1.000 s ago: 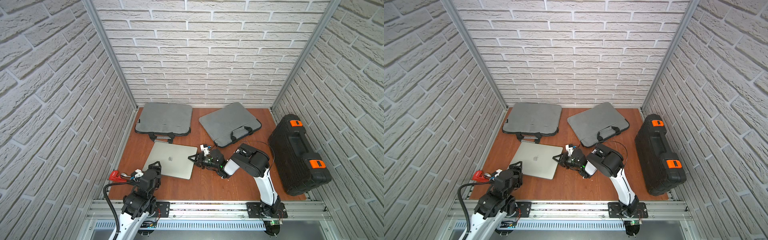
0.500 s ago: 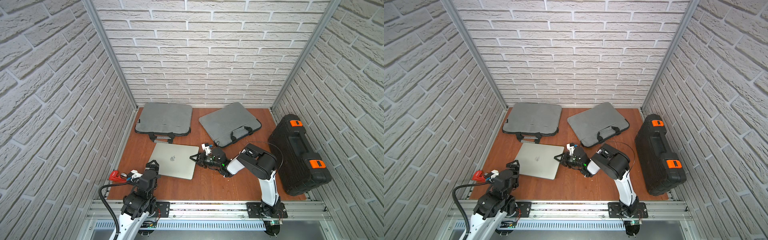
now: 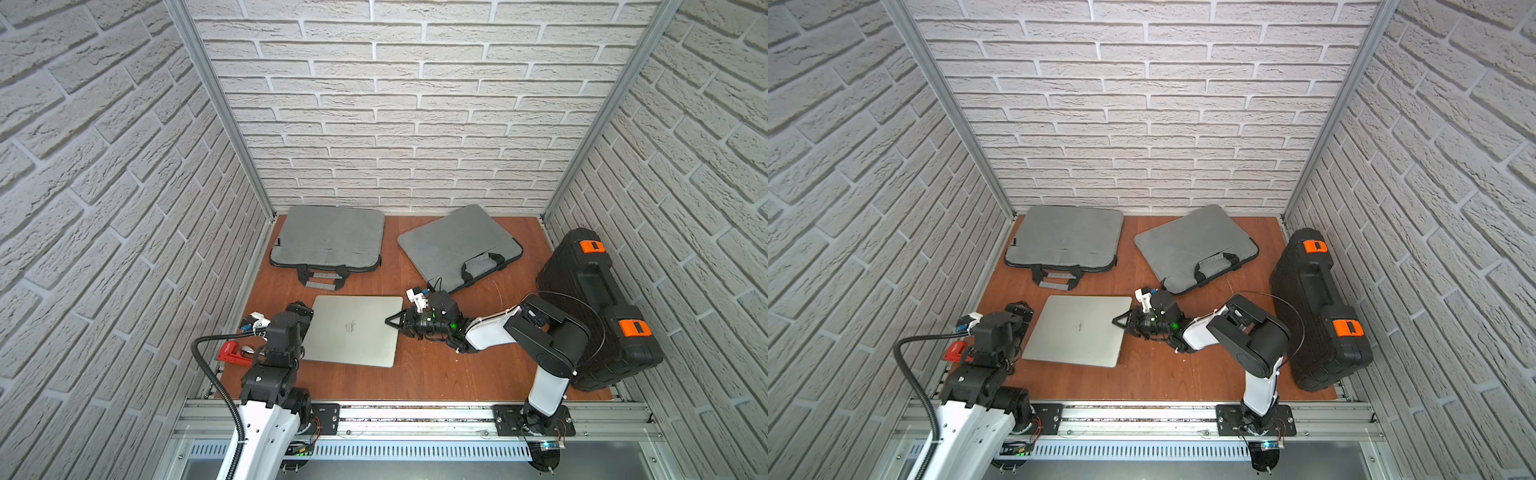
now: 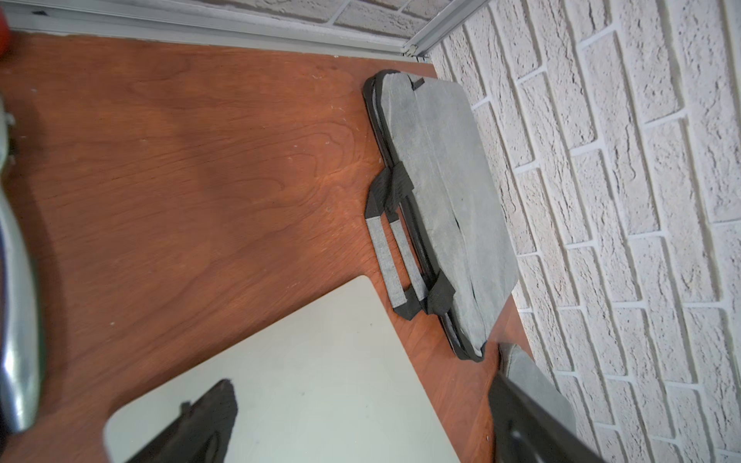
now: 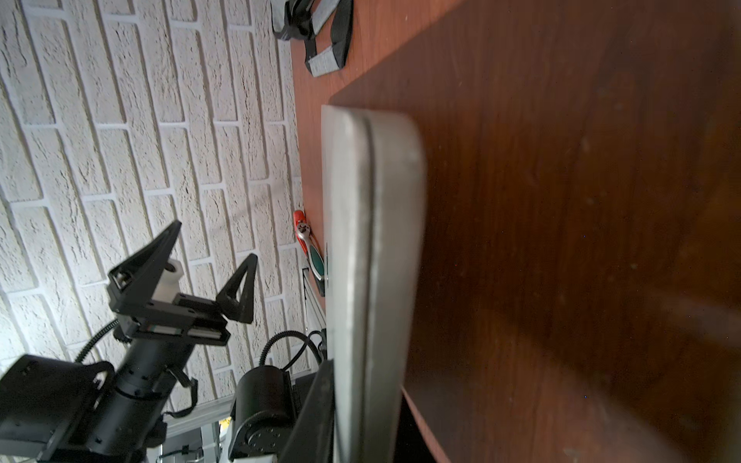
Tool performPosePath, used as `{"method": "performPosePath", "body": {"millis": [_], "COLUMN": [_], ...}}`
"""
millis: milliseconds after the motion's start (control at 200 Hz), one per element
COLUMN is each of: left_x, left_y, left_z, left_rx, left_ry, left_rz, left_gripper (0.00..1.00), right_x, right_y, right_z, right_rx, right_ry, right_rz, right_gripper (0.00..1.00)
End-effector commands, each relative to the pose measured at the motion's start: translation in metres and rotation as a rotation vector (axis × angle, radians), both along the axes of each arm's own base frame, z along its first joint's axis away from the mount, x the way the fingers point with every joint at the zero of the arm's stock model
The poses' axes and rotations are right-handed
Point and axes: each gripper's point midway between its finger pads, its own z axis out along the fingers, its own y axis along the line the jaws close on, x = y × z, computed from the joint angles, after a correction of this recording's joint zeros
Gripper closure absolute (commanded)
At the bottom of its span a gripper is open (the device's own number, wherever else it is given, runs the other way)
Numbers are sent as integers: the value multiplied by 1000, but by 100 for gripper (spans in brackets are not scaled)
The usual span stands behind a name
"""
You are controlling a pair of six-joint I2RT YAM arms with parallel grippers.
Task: Open the zippered laptop bag and take out the laptop
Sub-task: Place the laptop at the center of the board.
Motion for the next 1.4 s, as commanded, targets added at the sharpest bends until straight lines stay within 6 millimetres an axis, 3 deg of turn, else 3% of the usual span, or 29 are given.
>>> {"method": "performPosePath", "body": {"millis": [0,235,395,660,780,805,1100,1395], "left_x": [25,44,59,81,86,86,92,95], "left_y": [-13,-14,-19,-30,-33,-34,-35,-36], "left_z": [19,17,14,5,-2,-4,-13,-16], "left_rx": [13,-6,-30,-58,-70,-72,-66,-66], "left_ry": [-66,-106,-102,-90,-79,-76,-58,-54], "left_rz": [-115,-129,-171,-236,-251,-256,-273,-278], "left_gripper": [2,2,2,2,2,2,2,2], "right_x": [-25,-11,-1,6,13,12,20,20], "right_y": [1,27,33,19,17,14,14,1], "right_z": [-26,-30,-34,-49,-50,-63,-78,-85], "right_rx": [-115,-96,-108,-158,-153,-175,-190,-227], "right_ry": [56,41,34,25,10,26,29,37], "right_rz": [83,68,33,-57,-99,-105,-144,-156], "right_gripper": [94,94,94,94,94,94,94,76]}}
